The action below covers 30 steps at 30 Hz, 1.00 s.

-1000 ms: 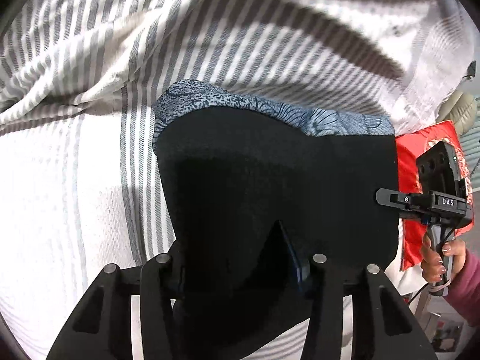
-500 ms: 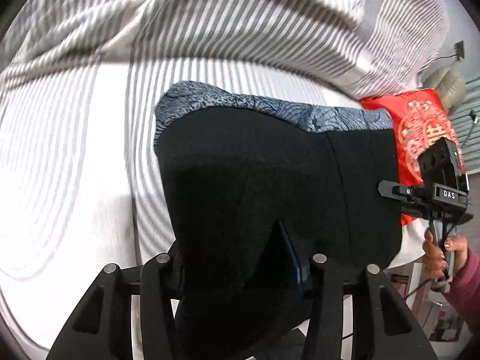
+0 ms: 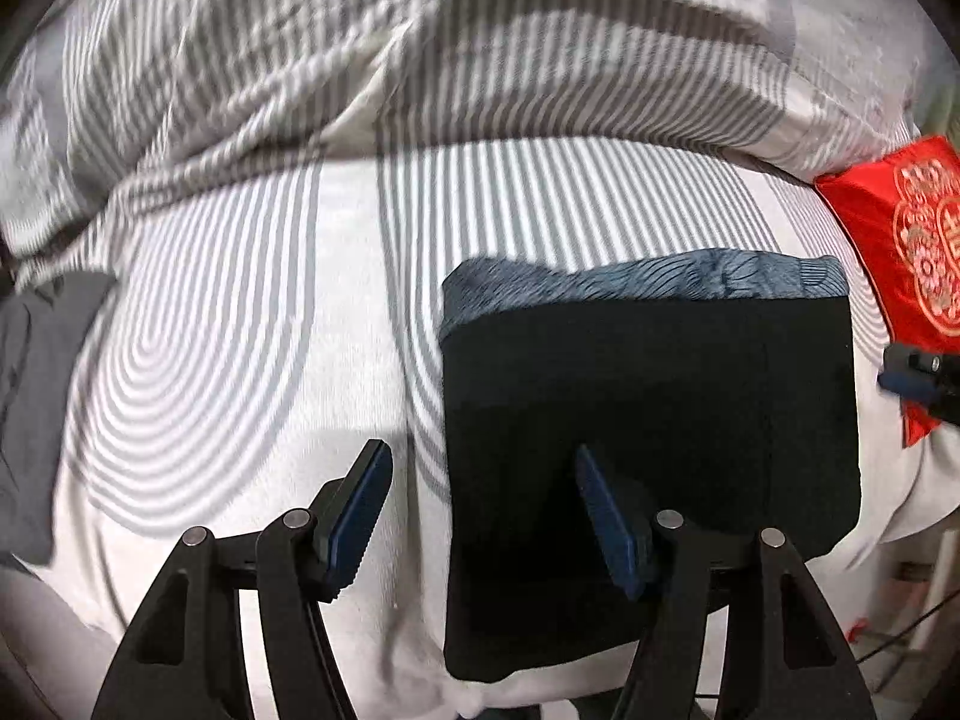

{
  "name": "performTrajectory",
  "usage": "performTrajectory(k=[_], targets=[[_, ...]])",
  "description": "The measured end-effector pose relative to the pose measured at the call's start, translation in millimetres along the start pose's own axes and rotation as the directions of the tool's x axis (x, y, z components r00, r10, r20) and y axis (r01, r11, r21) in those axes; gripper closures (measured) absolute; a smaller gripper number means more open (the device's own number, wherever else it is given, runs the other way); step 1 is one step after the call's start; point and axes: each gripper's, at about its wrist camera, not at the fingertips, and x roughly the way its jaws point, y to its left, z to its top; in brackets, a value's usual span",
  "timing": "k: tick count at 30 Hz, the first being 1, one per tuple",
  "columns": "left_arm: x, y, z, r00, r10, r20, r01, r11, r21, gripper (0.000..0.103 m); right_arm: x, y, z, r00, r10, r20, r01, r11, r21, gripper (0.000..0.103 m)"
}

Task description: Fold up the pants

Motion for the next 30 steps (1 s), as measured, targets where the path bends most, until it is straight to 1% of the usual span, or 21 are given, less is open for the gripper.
performTrajectory(k=[2, 4, 5, 6, 7, 8, 9, 12, 13, 14, 15, 16, 17, 19, 21, 24, 30], targets=[[5, -12, -1, 1.0, -0.005, -0.017, 0.005, 1.0, 0.02, 0.038, 7, 21, 3, 1.0, 0.005, -0.003, -0.005, 0.999, -0.043, 0.072], [16, -22, 3, 0.999, 0.009, -0.05, -0.008, 1.0, 0.014, 0.038, 20, 33, 3, 1.0, -0.006, -0.031, 0.004, 0.997, -0.078, 0.073], [24, -33, 5, 0.998, 0.01, -0.067, -0.009, 1.0, 0.008, 0.038, 28, 36, 1, 0.999, -0.026, -0.043, 0.022, 0.995, -0.094, 0.073], [26, -37, 4, 0.998, 0.022, -0.063, -0.021, 1.0, 0.009, 0.038, 32, 38, -2, 0.998, -0.047, -0.052, 0.041, 0.994, -0.101, 0.073], [29, -42, 2, 0.997, 0.044, -0.056, -0.043, 0.999, 0.017, 0.034, 33, 36, -6, 0.996, -0.066, -0.06, 0.06, 0.993, -0.104, 0.073], [38, -47, 5, 0.997, 0.047, -0.056, -0.046, 0.999, 0.025, 0.024, 40, 36, -8, 0.994, -0.09, -0.069, 0.083, 0.991, -0.104, 0.073], [42, -50, 5, 0.998, 0.041, -0.054, -0.04, 0.999, 0.029, 0.021, 45, 30, -10, 0.991, -0.109, -0.078, 0.1, 0.989, -0.104, 0.076], [58, -57, 5, 0.997, 0.063, -0.053, -0.06, 0.996, 0.061, 0.021, 59, 21, -14, 0.986, -0.144, -0.079, 0.131, 0.981, -0.146, 0.077], [62, -59, 5, 0.996, 0.074, -0.045, -0.07, 0.995, 0.069, 0.019, 61, 20, -15, 0.985, -0.155, -0.073, 0.142, 0.977, -0.161, 0.077], [63, -59, 6, 0.997, 0.073, -0.041, -0.07, 0.995, 0.068, 0.015, 63, 19, -15, 0.979, -0.194, -0.063, 0.18, 0.968, -0.177, 0.073], [67, -59, 6, 0.997, 0.062, -0.041, -0.06, 0.996, 0.062, 0.013, 64, 14, -14, 0.978, -0.201, -0.063, 0.187, 0.966, -0.178, 0.073], [71, -60, 8, 0.997, 0.057, -0.042, -0.055, 0.997, 0.058, 0.011, 64, 7, -12, 0.982, -0.172, -0.072, 0.16, 0.976, -0.148, 0.072], [73, -60, 9, 0.998, 0.052, -0.045, -0.049, 0.997, 0.054, 0.008, 64, -2, -9, 0.988, -0.13, -0.083, 0.123, 0.989, -0.084, 0.071], [78, -60, 11, 0.998, 0.047, -0.047, -0.044, 0.998, 0.052, 0.002, 62, -9, -5, 0.992, -0.089, -0.093, 0.088, 0.996, -0.025, 0.071], [84, -61, 15, 0.997, 0.053, -0.053, -0.05, 0.997, 0.056, 0.001, 62, -8, -6, 0.992, -0.088, -0.089, 0.085, 0.996, -0.041, 0.069], [87, -60, 17, 0.997, 0.045, -0.064, -0.042, 0.998, 0.048, 0.001, 61, -5, -7, 0.991, -0.102, -0.082, 0.096, 0.993, -0.068, 0.068], [91, -55, 21, 0.998, 0.005, -0.069, -0.004, 1.0, 0.016, 0.001, 62, -4, -9, 0.992, -0.101, -0.072, 0.096, 0.994, -0.058, 0.067]])
